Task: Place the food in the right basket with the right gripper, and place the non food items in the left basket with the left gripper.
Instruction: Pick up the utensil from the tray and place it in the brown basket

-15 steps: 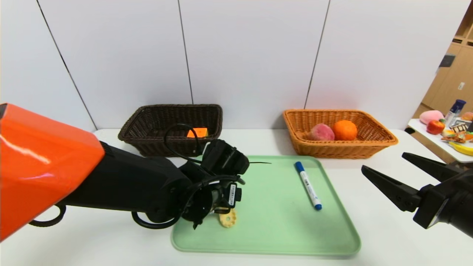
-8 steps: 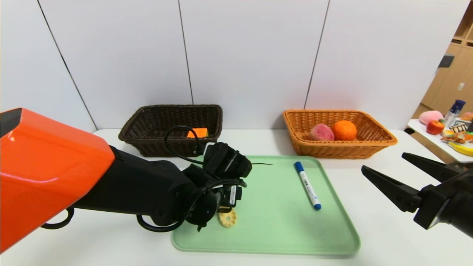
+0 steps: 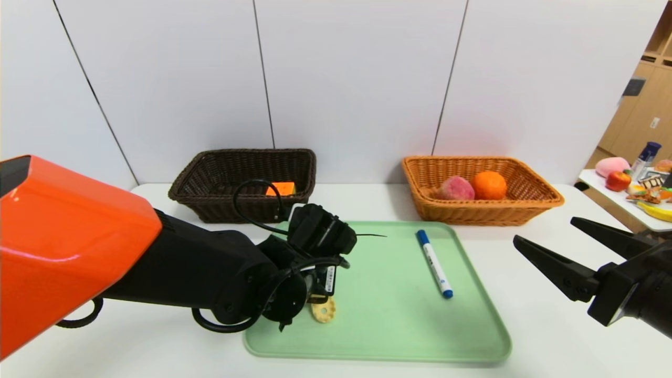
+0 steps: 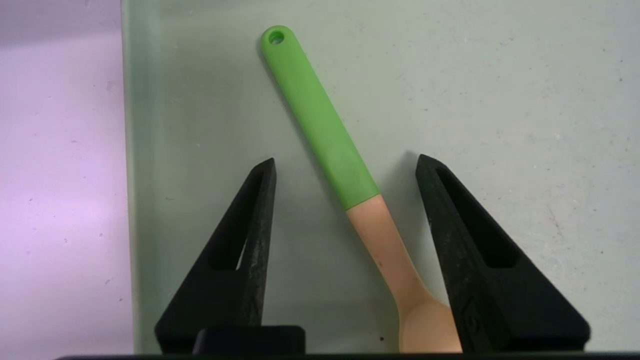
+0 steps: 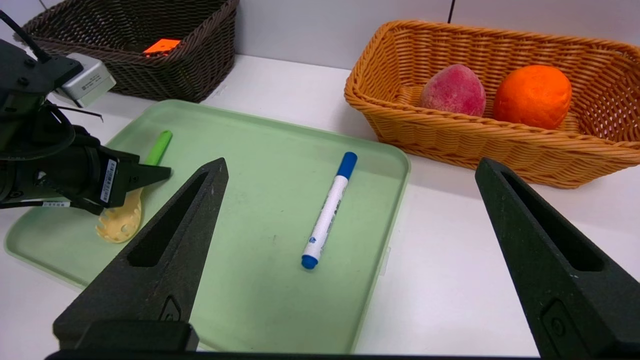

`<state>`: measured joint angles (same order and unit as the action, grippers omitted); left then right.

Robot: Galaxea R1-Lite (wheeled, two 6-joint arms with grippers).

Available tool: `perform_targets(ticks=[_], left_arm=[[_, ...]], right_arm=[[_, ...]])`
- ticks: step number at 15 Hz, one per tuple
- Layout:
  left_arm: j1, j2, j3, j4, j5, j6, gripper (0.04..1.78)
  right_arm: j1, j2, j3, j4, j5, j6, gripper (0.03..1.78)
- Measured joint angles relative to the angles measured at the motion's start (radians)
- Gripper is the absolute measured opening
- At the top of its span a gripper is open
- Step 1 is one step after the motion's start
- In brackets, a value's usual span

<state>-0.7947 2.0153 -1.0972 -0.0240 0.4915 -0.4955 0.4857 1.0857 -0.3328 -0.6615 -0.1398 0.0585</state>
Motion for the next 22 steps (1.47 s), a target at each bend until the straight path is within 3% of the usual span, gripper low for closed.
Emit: perform_targets(ticks=[3,12,13,14,22], left_arm=[[0.0,-0.006,0.006,0.004,0.001,0.005,0.8],[-0.015,-0.039,0.026,0.009,-0.002,0.004,0.74],[-0.016,-0.042,0.026,0.006,-0.003,0.003,0.54],[-0.017,-0.045,0.027,0.007,-0.002,0.003,0.19],[-0.05,-0.084,0.01,0.004,0.037,0.013,0.18]], right_arm=[[0.0,0.0,-0.001,-0.001,0.0,0.0,1.71],[0.0,-0.01,0.0,0.0,0.0,0.0,1.71],[0.0,-0.011,0.0,0.0,-0.001,0.0,1.71],[0.0,-0.013,0.001,0.0,-0.001,-0.001,1.71],[0.0,-0.016,0.012,0.0,-0.001,-0.004,1.71]])
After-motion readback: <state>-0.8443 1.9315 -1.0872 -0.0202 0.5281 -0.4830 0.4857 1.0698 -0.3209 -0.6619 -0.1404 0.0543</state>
